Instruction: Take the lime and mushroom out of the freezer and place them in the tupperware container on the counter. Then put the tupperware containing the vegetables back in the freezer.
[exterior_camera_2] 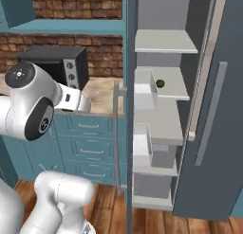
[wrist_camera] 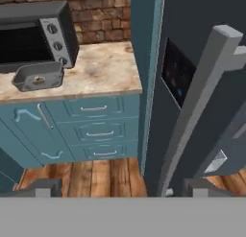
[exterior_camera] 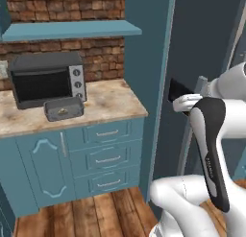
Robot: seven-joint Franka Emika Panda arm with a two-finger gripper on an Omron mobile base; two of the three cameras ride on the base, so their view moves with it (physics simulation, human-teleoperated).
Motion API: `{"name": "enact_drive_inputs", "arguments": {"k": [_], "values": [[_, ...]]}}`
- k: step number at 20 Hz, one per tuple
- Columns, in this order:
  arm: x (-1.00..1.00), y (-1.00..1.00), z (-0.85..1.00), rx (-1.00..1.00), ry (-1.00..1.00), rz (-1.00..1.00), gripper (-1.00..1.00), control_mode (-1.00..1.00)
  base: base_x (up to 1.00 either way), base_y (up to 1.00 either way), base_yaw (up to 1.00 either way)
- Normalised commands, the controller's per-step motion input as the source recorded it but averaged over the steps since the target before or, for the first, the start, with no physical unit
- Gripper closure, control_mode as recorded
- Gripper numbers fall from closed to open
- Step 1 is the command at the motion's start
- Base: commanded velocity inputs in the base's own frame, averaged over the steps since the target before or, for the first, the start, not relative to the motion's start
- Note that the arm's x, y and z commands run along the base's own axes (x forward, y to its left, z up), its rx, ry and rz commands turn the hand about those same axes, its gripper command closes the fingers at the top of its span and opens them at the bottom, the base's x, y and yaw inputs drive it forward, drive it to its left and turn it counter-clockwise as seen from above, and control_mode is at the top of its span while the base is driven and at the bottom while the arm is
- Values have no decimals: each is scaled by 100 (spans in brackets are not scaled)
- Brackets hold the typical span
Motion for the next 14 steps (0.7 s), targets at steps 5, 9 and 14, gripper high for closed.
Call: {"name": "enact_drive_inputs", "arguments": {"k": [5,9,14], "values": [[0,0,0,0,0,0,-100,100,-18,-99,14],[0,0,0,0,0,0,-100,100,-29,-98,17],[0,0,0,0,0,0,-100,100,2,-100,13]]}}
